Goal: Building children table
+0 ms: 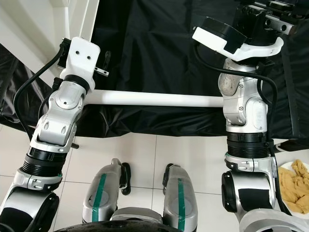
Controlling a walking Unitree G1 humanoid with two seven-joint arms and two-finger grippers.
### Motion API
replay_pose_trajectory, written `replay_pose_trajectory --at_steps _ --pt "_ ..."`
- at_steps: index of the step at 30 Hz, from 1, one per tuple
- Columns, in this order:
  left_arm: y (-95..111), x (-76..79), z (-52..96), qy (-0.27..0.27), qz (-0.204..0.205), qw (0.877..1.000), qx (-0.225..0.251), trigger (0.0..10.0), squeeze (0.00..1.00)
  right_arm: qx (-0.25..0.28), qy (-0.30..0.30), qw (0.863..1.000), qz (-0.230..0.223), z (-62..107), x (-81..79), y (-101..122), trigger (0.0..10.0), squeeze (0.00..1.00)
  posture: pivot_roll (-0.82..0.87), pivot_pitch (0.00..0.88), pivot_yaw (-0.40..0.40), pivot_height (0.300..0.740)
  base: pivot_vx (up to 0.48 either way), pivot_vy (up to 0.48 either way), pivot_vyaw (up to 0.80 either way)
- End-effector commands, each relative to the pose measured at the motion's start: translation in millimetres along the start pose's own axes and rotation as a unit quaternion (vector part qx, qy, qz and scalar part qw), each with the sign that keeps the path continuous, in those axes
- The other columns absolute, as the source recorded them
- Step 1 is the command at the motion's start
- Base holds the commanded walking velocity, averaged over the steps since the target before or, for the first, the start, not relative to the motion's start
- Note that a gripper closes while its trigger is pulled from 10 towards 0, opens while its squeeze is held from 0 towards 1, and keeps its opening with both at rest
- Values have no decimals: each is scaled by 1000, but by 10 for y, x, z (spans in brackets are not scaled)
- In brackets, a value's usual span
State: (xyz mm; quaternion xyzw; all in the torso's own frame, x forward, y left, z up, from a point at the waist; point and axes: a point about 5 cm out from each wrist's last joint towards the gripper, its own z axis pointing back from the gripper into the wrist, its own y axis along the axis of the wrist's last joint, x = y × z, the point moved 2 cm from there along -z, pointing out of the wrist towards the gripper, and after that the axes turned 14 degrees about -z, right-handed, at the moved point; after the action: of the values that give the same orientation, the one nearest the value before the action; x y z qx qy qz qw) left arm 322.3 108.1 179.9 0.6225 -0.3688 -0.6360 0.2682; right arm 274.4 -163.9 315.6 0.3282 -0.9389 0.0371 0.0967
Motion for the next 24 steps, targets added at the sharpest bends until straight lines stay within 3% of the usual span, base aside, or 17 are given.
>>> replay_pose_trajectory --at_steps 1,8,10,15,24 --pt "-24 -81 24 38 -5 999 -9 10000 0 11 -7 1000 -6 -59 7 33 10000 0 131 96 54 740 0 0 0" --pt "-18 -79 20 41 -4 999 -9 10000 0 42 -31 999 4 -158 56 42 10000 0 129 97 55 740 0 0 0" --pt "-17 -77 19 40 -5 999 -9 10000 0 42 -10 999 8 -28 -16 24 10000 0 128 101 58 740 0 0 0" --pt "-22 -81 20 39 -6 999 -9 10000 0 34 15 999 9 98 -86 13 10000 0 128 102 65 740 0 0 0" --pt "-26 -92 14 37 -11 999 -9 10000 0 32 12 999 13 93 -73 26 10000 0 125 100 74 740 0 0 0"
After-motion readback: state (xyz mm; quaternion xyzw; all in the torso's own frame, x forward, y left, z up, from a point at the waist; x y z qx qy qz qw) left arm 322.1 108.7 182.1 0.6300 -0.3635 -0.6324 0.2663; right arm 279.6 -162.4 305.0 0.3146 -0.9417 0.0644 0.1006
